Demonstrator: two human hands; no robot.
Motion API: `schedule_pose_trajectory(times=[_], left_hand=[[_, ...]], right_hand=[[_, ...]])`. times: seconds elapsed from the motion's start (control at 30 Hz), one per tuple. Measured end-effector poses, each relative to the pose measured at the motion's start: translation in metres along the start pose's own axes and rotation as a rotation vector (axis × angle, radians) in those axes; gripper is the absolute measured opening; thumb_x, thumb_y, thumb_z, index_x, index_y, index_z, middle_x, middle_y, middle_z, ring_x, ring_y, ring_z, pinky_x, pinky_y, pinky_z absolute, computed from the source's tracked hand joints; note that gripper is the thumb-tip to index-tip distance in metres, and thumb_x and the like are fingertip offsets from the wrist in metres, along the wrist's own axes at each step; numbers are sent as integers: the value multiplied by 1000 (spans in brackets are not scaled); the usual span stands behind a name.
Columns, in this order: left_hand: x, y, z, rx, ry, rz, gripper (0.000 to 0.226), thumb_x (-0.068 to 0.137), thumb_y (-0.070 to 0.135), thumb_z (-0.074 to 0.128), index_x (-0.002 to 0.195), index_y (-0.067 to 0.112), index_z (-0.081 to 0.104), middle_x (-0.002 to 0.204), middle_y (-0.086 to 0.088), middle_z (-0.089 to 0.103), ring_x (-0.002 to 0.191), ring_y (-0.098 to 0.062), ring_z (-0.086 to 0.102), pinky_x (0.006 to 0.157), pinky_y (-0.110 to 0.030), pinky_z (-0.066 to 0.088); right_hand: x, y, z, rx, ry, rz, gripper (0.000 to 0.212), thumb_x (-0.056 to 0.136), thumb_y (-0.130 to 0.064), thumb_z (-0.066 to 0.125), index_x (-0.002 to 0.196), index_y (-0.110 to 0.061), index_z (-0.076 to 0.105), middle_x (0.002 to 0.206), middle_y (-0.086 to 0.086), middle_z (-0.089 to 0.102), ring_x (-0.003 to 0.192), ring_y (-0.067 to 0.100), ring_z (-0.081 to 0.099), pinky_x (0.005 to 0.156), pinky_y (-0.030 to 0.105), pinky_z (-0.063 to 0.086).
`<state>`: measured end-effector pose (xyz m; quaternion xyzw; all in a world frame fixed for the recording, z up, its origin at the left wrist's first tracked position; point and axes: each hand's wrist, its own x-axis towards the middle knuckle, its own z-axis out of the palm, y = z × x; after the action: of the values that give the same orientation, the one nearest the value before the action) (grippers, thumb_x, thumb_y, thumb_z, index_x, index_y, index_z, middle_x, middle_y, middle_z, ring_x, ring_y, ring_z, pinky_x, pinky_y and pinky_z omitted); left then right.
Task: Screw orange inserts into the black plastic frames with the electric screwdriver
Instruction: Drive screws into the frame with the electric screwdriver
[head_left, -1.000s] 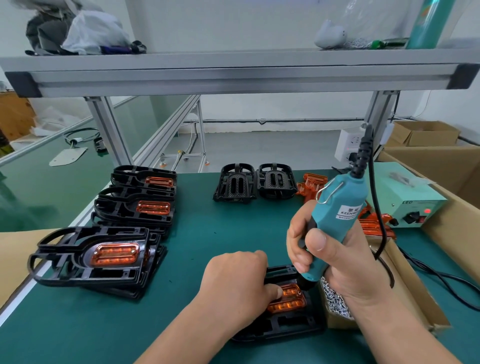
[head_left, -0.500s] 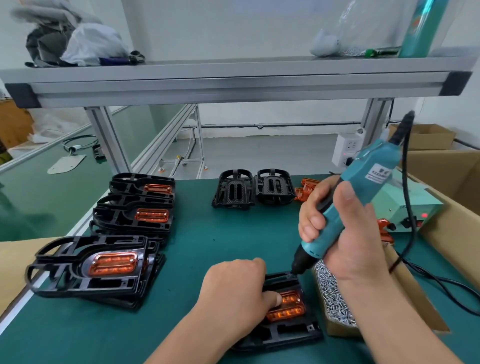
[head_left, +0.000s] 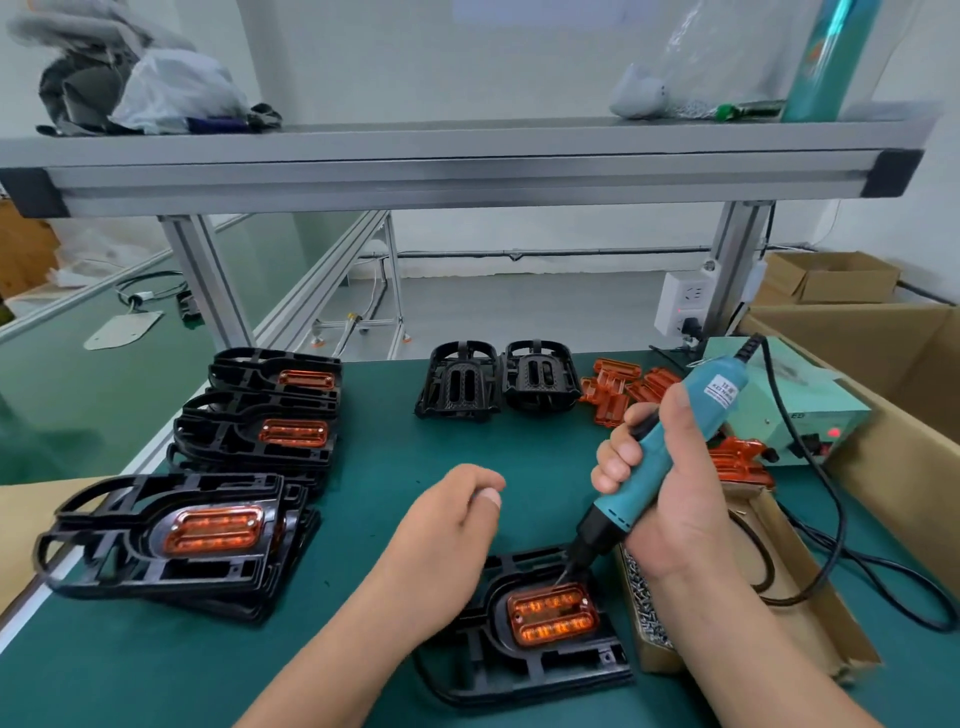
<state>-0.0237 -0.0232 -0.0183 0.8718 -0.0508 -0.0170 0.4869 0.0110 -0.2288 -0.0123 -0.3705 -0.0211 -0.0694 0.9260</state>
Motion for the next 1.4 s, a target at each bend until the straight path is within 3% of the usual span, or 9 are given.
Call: schedule_pose_trajectory(times=[0.1, 0.27, 0.37, 0.47, 0.57, 0.9, 1.1, 1.23, 1.4], left_hand=[[4, 0, -3, -510, -72, -177, 40, 99, -2, 40, 119, 17, 69, 88, 2, 68, 67, -12, 51, 60, -26, 45], [8, -1, -7, -774, -157, -227, 31, 102, -9, 44, 118, -2, 70, 89, -12, 69, 65, -16, 55, 51, -23, 44], [7, 1, -8, -778, -176, -230, 24, 105, -4, 49, 118, -3, 69, 89, -14, 71, 62, -16, 57, 48, -22, 43], [5, 3, -7, -749, -180, -223, 18, 108, 6, 52, 118, -2, 65, 91, -15, 74, 58, -14, 58, 46, -20, 41], [4, 4, -7, -741, -200, -217, 15, 108, 17, 56, 109, 2, 62, 86, -14, 72, 53, -13, 54, 44, -19, 38], [3, 2, -6, -768, -312, -196, 13, 103, 18, 66, 94, 10, 70, 84, -10, 66, 56, -10, 48, 42, -17, 34], [4, 0, -6, -765, -334, -187, 9, 100, 12, 70, 95, 8, 77, 86, -10, 68, 57, -8, 48, 43, -16, 34], [3, 1, -6, -761, -332, -208, 14, 101, 1, 64, 111, -2, 72, 94, -15, 74, 61, -10, 54, 45, -17, 39], [2, 2, -7, -719, -338, -202, 13, 102, -2, 60, 113, -1, 67, 99, -17, 77, 60, -10, 54, 45, -16, 38]], right_hand=[[-2, 0, 2, -8, -3, 5, 38, 93, -55, 66, 83, -18, 64, 62, 0, 44, 50, 13, 45, 46, 25, 42], [-2, 0, 1, 4, 4, 9, 39, 94, -54, 67, 83, -17, 64, 62, 1, 44, 50, 14, 45, 46, 25, 42], [-2, 0, 2, -1, -7, 11, 42, 87, -58, 76, 83, -18, 64, 63, 1, 44, 50, 14, 46, 46, 25, 43], [-3, 0, 3, 3, -37, 18, 57, 68, -64, 92, 84, -18, 64, 63, 1, 44, 51, 14, 46, 47, 26, 43], [-5, -1, 4, 1, -51, 18, 62, 61, -66, 96, 84, -18, 65, 63, 1, 45, 51, 14, 46, 47, 25, 43], [-5, 1, 3, -21, -25, 1, 38, 95, -55, 66, 86, -17, 63, 64, 1, 45, 52, 14, 46, 48, 25, 43], [-6, 1, 4, -32, -47, -11, 41, 90, -58, 69, 86, -18, 64, 64, 1, 46, 52, 13, 46, 48, 25, 43], [-5, 1, 3, -16, -42, -42, 42, 94, -60, 64, 86, -19, 63, 64, -1, 46, 53, 12, 46, 50, 24, 43], [-2, -2, 5, 92, -35, -98, 52, 85, -71, 66, 87, -20, 63, 68, -3, 46, 58, 11, 45, 54, 23, 45]])
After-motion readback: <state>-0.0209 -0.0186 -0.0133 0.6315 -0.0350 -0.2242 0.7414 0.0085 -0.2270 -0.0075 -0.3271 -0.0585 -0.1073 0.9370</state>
